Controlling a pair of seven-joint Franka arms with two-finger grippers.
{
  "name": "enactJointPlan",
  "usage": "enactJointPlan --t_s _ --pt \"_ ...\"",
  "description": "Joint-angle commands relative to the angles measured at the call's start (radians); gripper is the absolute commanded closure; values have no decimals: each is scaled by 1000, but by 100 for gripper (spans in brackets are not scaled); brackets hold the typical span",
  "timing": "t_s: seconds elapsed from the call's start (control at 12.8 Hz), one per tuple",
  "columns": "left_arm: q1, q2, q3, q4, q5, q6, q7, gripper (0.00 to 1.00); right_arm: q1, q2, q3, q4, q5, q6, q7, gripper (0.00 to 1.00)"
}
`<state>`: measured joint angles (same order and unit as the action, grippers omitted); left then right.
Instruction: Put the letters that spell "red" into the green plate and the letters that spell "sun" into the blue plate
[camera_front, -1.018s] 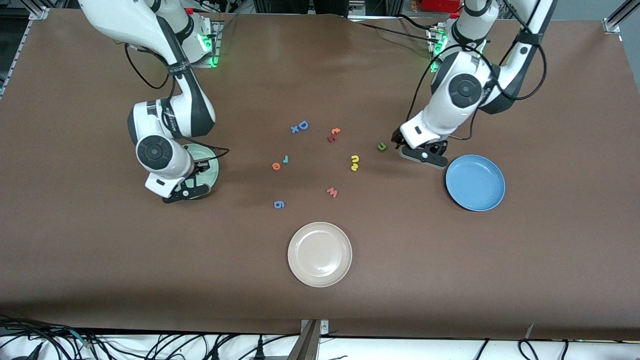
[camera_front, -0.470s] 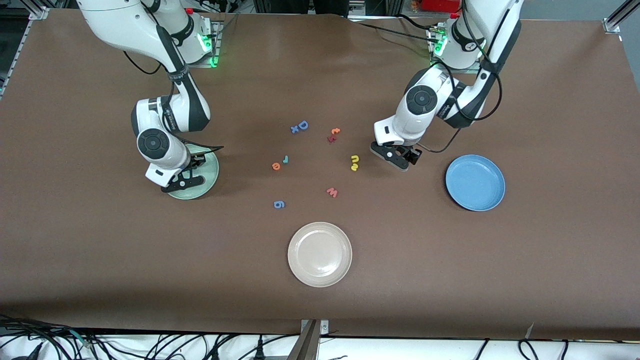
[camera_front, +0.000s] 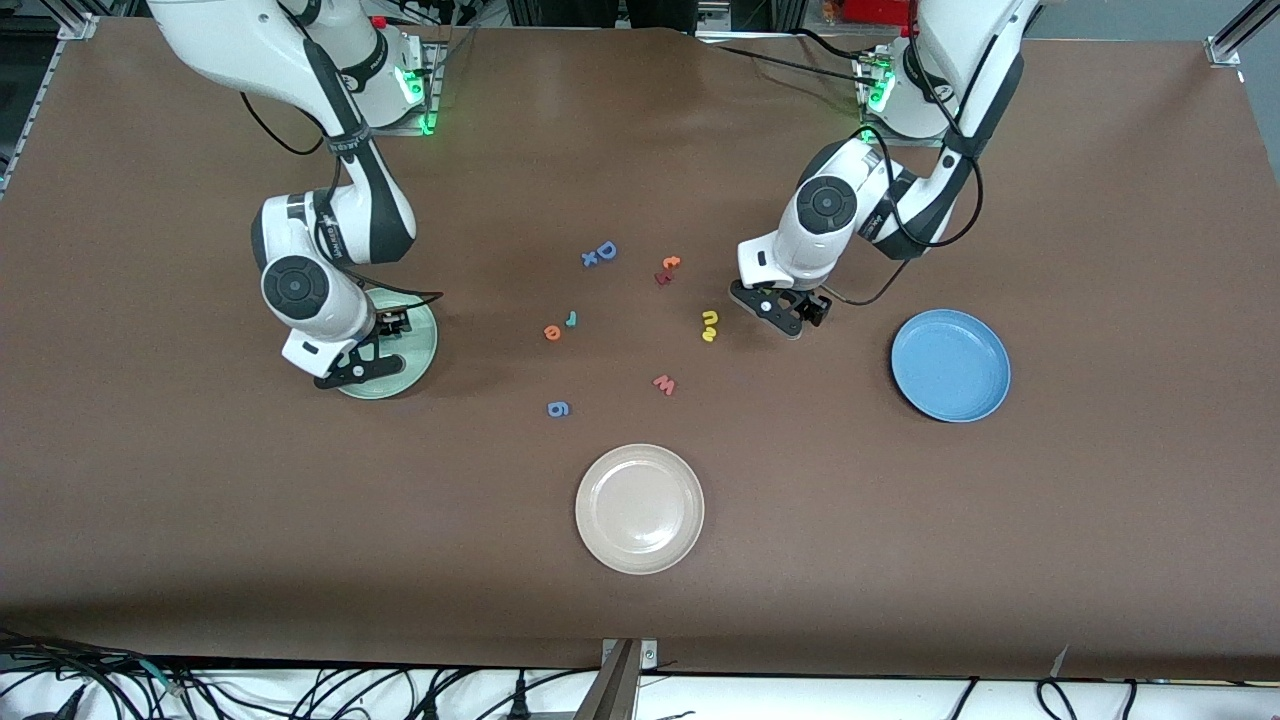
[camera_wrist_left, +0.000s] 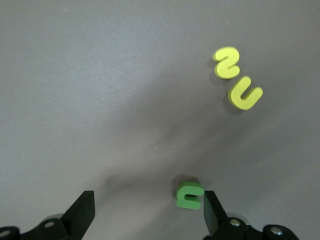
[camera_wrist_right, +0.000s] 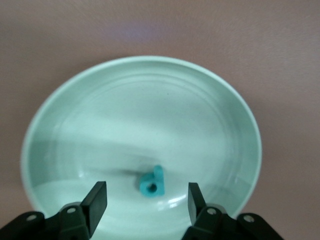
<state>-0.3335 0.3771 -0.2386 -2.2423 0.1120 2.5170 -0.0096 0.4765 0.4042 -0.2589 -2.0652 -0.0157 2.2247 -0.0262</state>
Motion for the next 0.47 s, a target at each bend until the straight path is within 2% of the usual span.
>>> enactJointPlan --t_s 0.0,0.39 --pt "-19 8 10 -29 23 6 11 4 22 -12 29 143 84 -202 102 27" --pt "-44 12 8 -45 21 6 10 5 149 2 40 172 97 -169 513 27"
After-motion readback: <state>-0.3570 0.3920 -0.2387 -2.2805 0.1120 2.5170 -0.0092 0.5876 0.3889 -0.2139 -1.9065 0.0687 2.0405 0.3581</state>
